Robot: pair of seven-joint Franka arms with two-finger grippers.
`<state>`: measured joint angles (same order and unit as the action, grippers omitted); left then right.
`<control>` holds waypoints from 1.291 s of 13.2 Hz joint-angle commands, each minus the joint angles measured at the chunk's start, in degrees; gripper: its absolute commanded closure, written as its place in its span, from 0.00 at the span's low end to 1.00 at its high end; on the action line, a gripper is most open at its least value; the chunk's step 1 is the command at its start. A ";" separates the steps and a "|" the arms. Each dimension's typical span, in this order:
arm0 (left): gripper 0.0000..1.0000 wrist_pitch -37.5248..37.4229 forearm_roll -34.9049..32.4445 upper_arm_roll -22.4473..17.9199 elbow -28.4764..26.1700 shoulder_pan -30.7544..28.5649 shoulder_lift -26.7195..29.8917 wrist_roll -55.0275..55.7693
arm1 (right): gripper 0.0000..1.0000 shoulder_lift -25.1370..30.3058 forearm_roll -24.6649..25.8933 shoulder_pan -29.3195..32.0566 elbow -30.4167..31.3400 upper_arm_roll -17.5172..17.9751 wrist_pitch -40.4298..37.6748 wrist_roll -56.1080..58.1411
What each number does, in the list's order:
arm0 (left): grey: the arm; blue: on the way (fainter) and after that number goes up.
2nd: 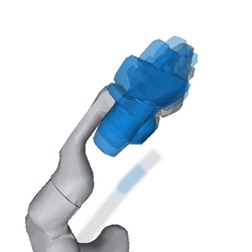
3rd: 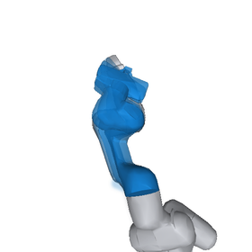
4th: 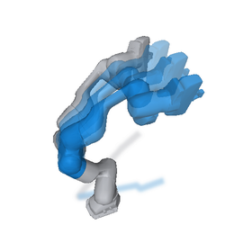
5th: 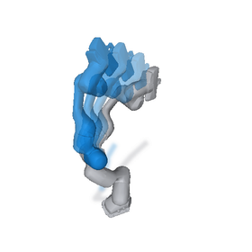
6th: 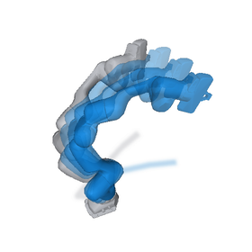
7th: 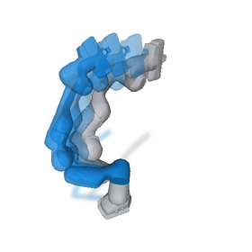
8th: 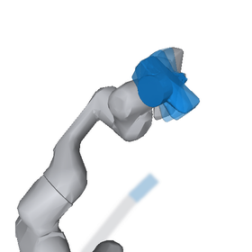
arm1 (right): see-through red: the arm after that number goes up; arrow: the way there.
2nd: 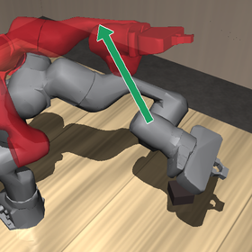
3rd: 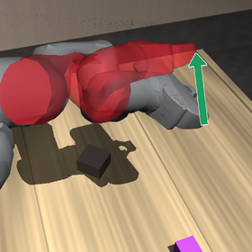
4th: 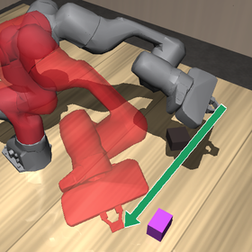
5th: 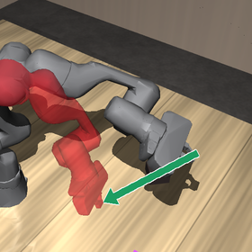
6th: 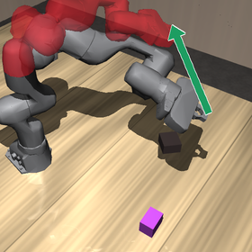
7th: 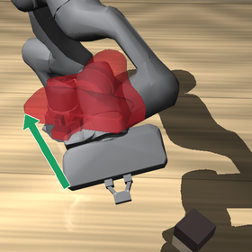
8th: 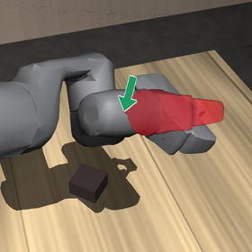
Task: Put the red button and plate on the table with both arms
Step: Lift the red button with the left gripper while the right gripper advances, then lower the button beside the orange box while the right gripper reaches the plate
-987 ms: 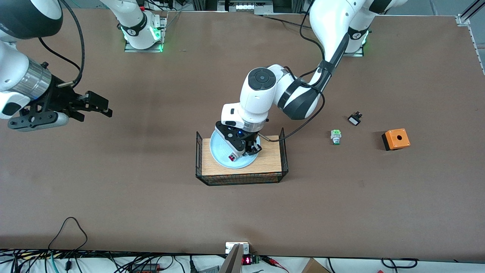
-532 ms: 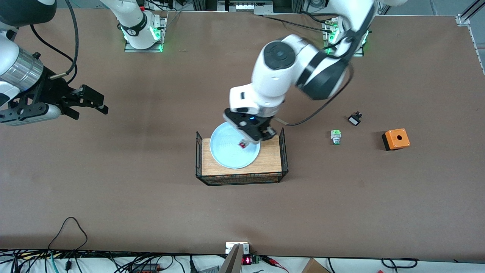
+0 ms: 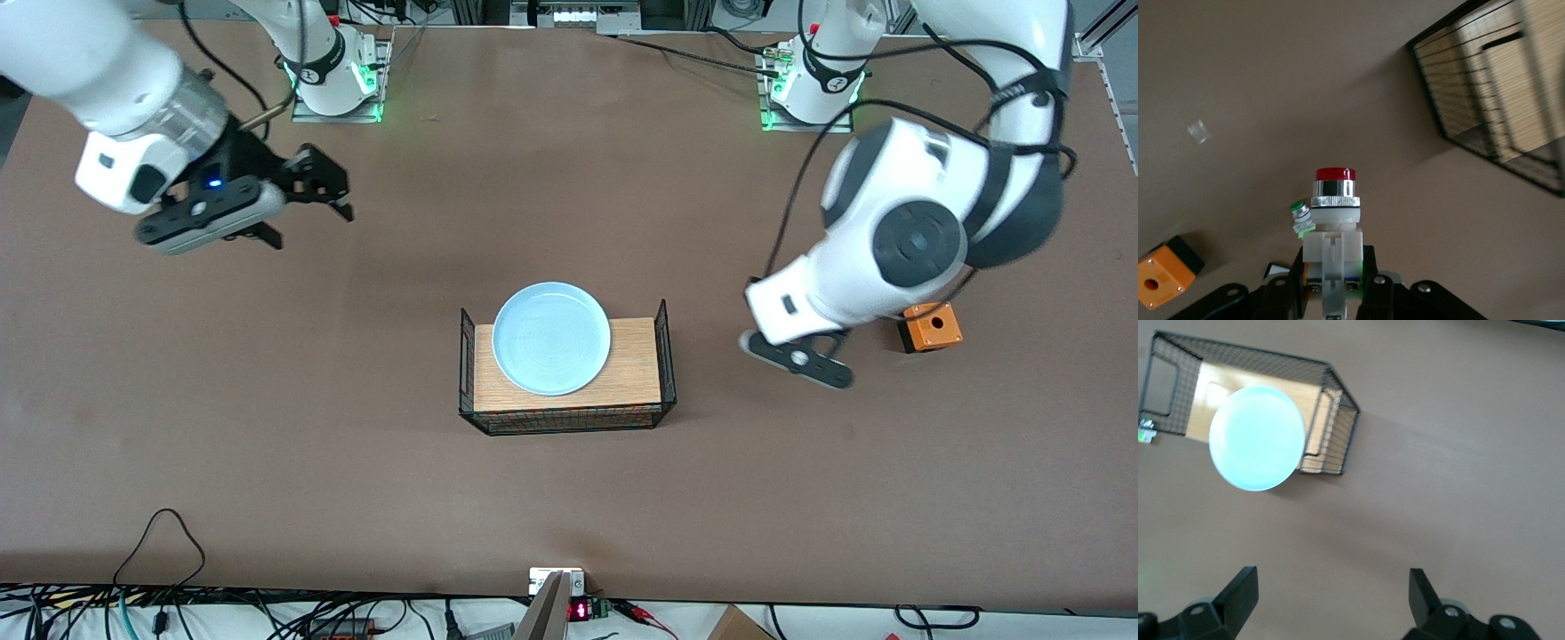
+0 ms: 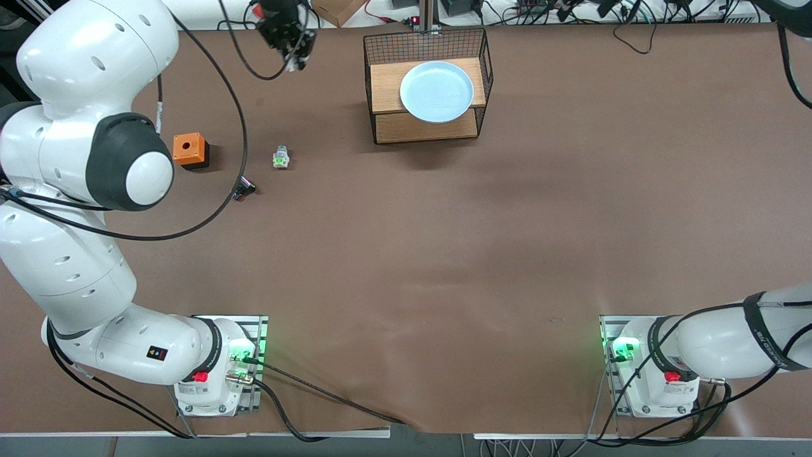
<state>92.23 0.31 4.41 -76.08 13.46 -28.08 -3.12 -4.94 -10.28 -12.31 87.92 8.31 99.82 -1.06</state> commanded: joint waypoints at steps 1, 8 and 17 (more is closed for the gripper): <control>0.76 -0.03 0.57 0.60 -3.28 -4.57 -1.80 -2.94 | 0.00 -0.51 0.35 -3.32 -0.20 -0.40 -0.06 0.27; 0.78 19.61 -5.41 -0.81 -15.82 -12.49 -7.78 -1.97 | 0.00 -6.65 10.43 -15.35 -0.11 -0.40 5.03 -0.17; 0.00 24.18 -5.41 -0.02 -18.06 -14.87 -8.76 -2.06 | 0.00 -18.60 25.55 -27.58 0.06 -0.40 12.93 1.76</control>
<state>121.66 -4.16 3.46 -95.64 -1.64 -39.16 -5.13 -21.10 11.82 -37.76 88.54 8.40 110.23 -0.32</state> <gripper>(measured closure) 0.401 0.000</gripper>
